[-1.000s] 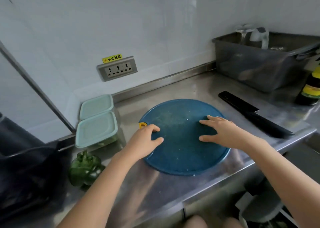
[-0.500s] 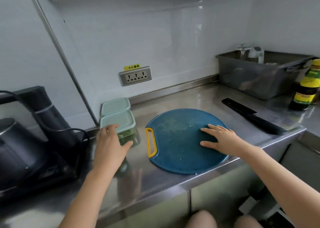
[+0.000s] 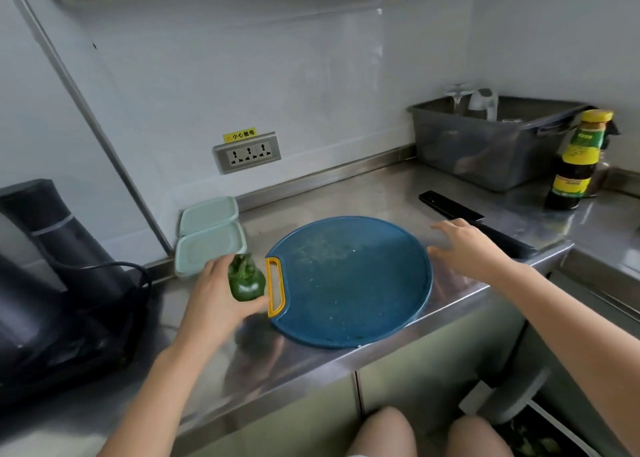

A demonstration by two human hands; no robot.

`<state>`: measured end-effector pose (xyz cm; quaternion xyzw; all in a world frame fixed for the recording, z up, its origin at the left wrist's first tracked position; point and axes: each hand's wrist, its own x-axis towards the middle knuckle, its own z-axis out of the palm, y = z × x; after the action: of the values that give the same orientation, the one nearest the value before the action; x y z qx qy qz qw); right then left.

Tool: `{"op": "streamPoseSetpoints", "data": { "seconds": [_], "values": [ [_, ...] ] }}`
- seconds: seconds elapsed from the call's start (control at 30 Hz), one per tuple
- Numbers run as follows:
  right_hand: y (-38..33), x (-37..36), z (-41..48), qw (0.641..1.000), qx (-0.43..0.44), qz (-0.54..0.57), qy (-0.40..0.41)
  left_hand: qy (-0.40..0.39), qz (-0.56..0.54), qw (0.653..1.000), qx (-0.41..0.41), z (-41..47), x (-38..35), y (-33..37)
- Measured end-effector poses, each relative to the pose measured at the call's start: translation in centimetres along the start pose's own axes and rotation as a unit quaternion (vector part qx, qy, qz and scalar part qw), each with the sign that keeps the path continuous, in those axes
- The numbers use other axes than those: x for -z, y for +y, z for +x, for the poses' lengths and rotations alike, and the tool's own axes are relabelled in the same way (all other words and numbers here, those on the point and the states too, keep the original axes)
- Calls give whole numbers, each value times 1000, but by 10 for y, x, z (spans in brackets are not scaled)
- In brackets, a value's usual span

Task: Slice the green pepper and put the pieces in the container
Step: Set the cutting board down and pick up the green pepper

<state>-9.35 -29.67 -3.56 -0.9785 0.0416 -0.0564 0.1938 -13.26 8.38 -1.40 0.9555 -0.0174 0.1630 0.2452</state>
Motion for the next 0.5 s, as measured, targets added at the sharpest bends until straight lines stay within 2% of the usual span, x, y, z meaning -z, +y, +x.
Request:
{"op": "streamPoseSetpoints", "data": {
  "seconds": [0.17, 0.27, 0.4, 0.5],
  "values": [
    [21, 5, 13, 992, -103, -59, 36, -117, -18, 986, -114, 28, -27, 62],
    [27, 9, 19, 981, -169, -97, 17, -166, -13, 974, -154, 41, -46, 91],
    [31, 6, 30, 977, -163, -134, 32, -197, 6, 965, -173, 52, -66, 103],
    [34, 6, 40, 980, -143, -127, 55, -214, -39, 963, -157, 55, -72, 99]
  ]
}}
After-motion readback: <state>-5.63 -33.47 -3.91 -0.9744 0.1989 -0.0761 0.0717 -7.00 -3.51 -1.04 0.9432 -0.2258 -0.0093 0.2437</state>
